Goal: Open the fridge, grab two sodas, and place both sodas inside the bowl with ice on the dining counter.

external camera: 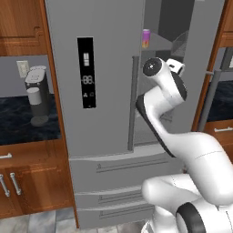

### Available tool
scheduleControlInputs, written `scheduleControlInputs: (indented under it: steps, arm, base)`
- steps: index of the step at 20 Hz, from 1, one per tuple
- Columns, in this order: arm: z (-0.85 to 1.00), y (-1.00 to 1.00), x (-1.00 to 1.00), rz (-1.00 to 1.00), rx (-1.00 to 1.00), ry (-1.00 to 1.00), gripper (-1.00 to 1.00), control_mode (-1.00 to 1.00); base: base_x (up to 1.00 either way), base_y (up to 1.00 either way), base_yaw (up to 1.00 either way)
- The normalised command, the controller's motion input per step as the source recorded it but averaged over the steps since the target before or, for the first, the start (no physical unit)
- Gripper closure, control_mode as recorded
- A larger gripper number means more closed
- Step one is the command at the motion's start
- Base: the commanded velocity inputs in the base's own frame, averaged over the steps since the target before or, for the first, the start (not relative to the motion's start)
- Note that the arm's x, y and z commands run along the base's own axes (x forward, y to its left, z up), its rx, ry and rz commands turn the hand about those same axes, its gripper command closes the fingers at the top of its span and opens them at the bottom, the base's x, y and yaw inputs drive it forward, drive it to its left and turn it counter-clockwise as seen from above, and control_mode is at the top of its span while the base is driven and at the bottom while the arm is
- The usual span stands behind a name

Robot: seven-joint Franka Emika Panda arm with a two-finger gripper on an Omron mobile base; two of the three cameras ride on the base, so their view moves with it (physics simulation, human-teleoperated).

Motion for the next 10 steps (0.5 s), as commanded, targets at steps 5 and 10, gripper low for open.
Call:
scheduleControlInputs:
  steps: [5, 10]
  arm:
    - [0.00, -0.79, -0.15, 0.00, -0.03, 0.00, -1.00, -1.00]
    - [0.00, -0.81, -0.26, 0.00, -0.02, 0.00, -1.00, -1.00]
  base:
    - [0.00, 0.00, 0.00]
    - [0.00, 0.00, 0.00]
